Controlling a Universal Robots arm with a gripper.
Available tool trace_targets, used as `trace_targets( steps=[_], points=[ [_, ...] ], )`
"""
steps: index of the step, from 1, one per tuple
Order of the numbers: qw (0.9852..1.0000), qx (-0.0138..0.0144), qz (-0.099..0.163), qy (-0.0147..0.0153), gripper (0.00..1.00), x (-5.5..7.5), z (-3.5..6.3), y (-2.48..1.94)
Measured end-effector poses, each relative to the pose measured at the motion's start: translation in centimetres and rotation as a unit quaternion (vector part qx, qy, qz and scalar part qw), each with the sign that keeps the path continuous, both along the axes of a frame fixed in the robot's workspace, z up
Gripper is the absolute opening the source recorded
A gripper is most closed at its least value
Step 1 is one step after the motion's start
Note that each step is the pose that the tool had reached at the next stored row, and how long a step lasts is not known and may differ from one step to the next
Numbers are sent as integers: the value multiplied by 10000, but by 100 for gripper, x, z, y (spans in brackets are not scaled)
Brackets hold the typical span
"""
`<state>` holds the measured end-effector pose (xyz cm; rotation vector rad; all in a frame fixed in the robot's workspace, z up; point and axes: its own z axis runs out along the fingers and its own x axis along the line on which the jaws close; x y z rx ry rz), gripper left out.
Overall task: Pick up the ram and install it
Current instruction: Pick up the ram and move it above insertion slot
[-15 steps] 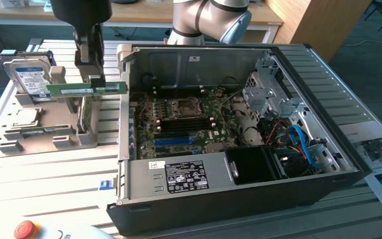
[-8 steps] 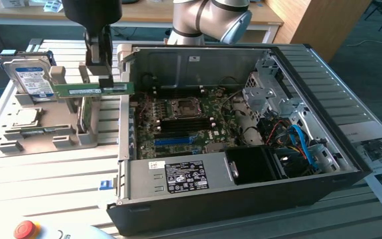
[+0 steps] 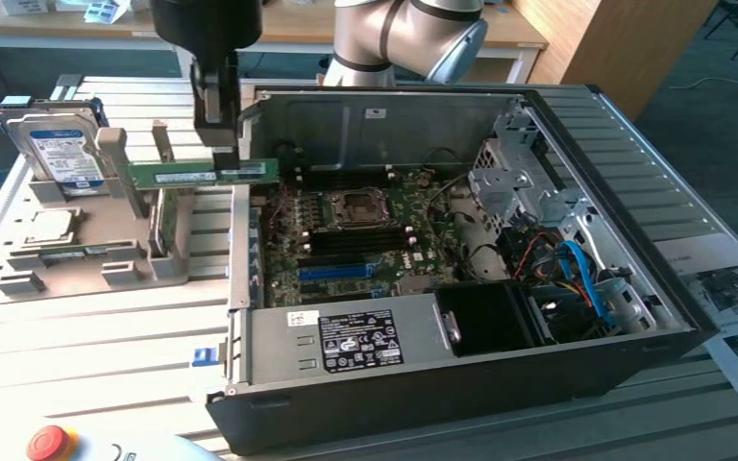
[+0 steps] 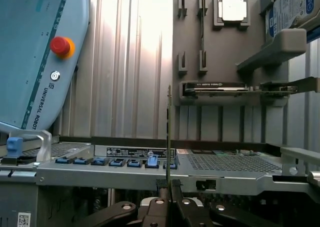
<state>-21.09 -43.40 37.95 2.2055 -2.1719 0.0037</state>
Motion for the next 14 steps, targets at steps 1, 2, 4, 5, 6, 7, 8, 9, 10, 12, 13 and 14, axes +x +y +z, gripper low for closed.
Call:
trace_targets(
  steps=[1,2,4,5,6,7,8,9,10,12,13,14],
  points=[
    [10000,0,-1,0,12,24,0,-2],
    [10000,-1,-1,0,12,48,0,-5],
    [10000,0,-1,0,12,101,0,-9],
    [10000,0,0,0,12,130,0,-12],
    [10000,0,0,0,12,159,0,-15],
    [10000,0,0,0,12,190,0,-17],
    [10000,0,-1,1,12,219,0,-19],
    [10000,-1,-1,1,12,249,1,-22],
    [10000,-1,0,1,12,279,1,-25],
    [10000,-1,0,1,12,340,0,-30],
    [10000,0,-1,1,12,371,0,-32],
    [10000,0,-1,1,12,401,0,-34]
  ],
)
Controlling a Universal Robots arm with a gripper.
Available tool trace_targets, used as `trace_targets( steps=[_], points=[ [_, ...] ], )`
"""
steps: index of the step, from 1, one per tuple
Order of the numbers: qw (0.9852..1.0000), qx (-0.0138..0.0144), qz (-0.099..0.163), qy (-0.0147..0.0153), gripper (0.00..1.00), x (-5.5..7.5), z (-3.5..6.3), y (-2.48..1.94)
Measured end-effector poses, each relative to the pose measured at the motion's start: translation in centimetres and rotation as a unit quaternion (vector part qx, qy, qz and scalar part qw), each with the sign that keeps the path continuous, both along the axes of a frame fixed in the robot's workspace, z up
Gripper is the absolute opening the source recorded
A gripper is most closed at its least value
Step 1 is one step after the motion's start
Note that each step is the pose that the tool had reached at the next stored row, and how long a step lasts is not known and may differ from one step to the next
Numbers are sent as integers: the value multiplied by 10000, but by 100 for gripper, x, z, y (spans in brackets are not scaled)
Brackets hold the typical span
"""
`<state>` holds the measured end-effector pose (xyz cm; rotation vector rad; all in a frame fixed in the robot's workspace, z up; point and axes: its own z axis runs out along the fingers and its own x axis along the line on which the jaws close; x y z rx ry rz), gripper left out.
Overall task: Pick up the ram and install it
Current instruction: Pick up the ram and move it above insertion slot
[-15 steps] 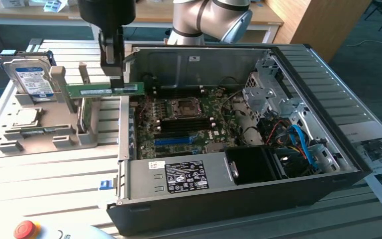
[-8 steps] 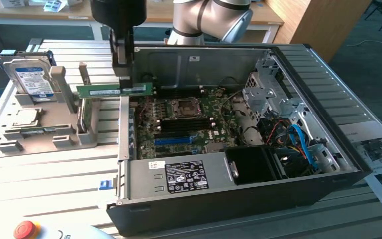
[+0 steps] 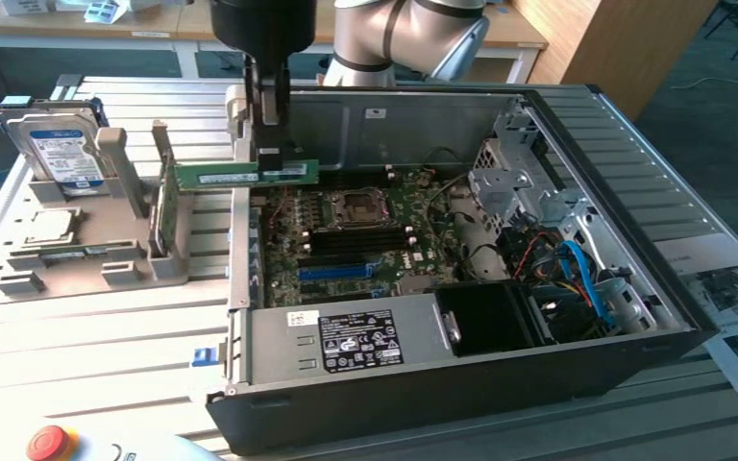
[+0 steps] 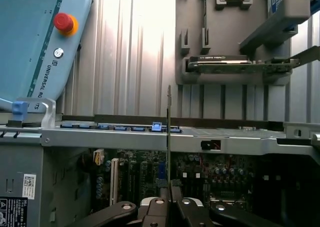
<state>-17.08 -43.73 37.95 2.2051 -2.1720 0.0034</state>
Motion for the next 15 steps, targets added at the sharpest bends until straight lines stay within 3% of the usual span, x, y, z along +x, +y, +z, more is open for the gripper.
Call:
trace_targets(
  steps=[15],
  points=[
    [10000,0,0,2,12,469,0,-37]
  ],
)
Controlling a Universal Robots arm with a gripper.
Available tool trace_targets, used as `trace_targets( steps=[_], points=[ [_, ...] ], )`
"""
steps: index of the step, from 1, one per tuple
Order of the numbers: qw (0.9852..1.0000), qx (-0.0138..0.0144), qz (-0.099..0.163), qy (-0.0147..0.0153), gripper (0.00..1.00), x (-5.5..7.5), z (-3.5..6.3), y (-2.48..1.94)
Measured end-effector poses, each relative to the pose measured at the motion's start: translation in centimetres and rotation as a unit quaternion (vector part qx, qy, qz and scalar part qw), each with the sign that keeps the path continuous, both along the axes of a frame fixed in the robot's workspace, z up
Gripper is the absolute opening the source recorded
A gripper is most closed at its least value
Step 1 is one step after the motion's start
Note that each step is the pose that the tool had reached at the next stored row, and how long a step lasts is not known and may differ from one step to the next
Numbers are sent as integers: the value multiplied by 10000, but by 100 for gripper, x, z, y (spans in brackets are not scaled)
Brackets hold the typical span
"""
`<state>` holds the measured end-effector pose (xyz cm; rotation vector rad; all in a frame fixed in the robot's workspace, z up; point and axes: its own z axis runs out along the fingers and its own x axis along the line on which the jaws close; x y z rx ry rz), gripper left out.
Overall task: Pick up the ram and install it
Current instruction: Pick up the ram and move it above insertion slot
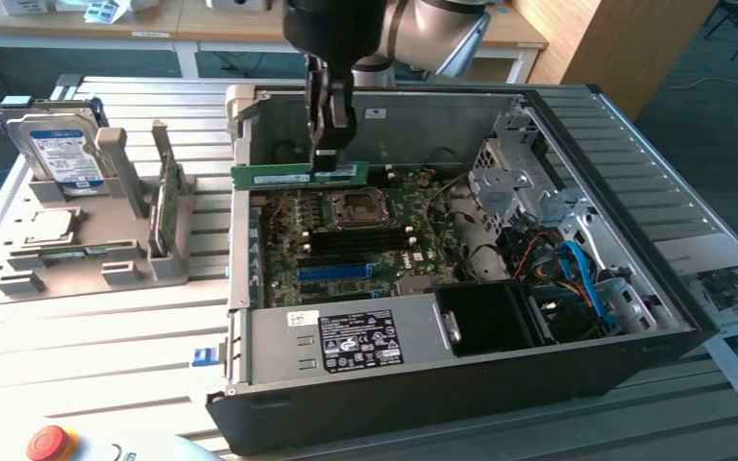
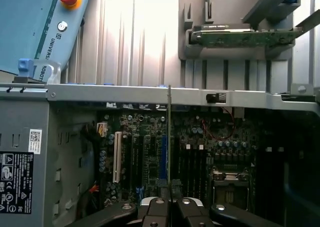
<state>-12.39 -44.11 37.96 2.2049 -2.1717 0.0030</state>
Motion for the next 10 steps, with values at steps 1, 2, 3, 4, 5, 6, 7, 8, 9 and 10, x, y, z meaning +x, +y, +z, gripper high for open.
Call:
trace_targets(
  steps=[1,2,3,4,5,6,7,8,9,10],
  points=[
    [10000,0,0,0,12,31,0,-3],
    [10000,0,0,0,12,65,0,-5],
    [10000,0,1,0,12,95,0,-8],
    [10000,0,0,0,12,125,0,-11],
    [10000,0,0,1,12,155,0,-13],
    [10000,0,0,1,12,185,0,-16],
    [10000,0,1,0,12,215,0,-19],
    [10000,0,1,1,12,247,0,-22],
    [10000,0,1,1,12,277,0,-24],
    [10000,0,0,1,12,306,0,-27]
  ],
)
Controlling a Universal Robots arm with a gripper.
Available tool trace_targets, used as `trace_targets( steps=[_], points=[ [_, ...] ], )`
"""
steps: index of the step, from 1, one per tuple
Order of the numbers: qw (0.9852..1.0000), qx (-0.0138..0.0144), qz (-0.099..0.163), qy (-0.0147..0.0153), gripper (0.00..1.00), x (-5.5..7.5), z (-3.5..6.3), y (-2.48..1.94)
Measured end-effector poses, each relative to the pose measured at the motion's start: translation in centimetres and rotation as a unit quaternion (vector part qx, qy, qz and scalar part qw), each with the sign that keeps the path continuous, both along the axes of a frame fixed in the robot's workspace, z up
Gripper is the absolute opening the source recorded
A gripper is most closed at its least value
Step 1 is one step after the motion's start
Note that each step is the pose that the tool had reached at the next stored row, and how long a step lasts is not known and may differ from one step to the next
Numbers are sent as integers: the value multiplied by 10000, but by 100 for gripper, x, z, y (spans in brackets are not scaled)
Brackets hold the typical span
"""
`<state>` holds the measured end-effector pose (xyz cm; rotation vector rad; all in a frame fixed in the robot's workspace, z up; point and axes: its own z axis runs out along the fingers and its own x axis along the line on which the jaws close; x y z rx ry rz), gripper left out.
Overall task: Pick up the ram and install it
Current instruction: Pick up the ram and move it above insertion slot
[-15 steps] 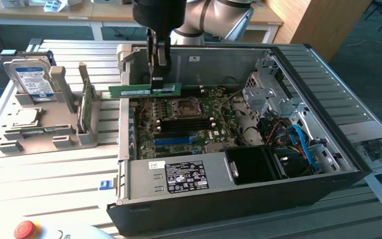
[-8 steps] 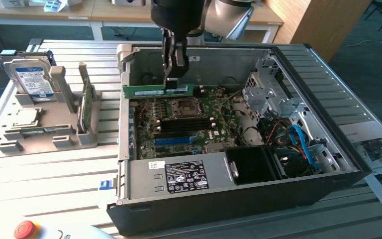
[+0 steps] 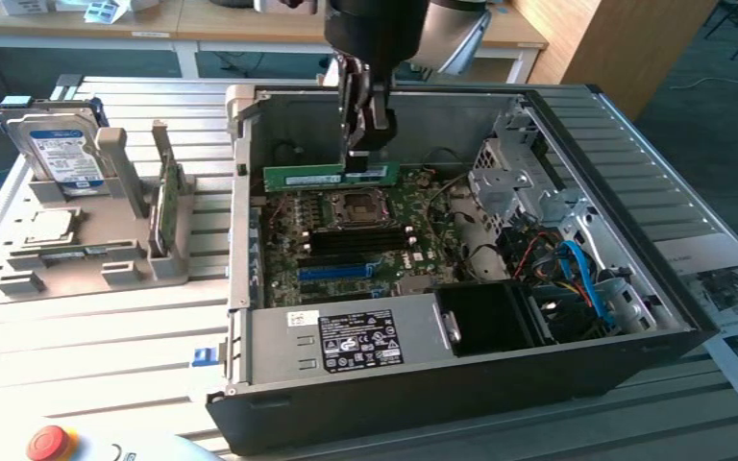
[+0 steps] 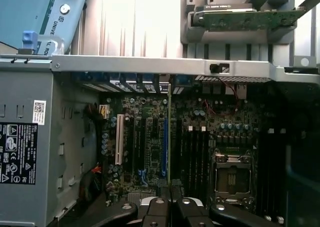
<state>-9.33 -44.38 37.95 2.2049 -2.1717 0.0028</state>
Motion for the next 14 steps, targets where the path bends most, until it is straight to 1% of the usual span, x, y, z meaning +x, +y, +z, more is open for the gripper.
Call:
trace_targets(
  steps=[14],
  points=[
    [10000,0,0,1,12,411,0,-37]
  ],
)
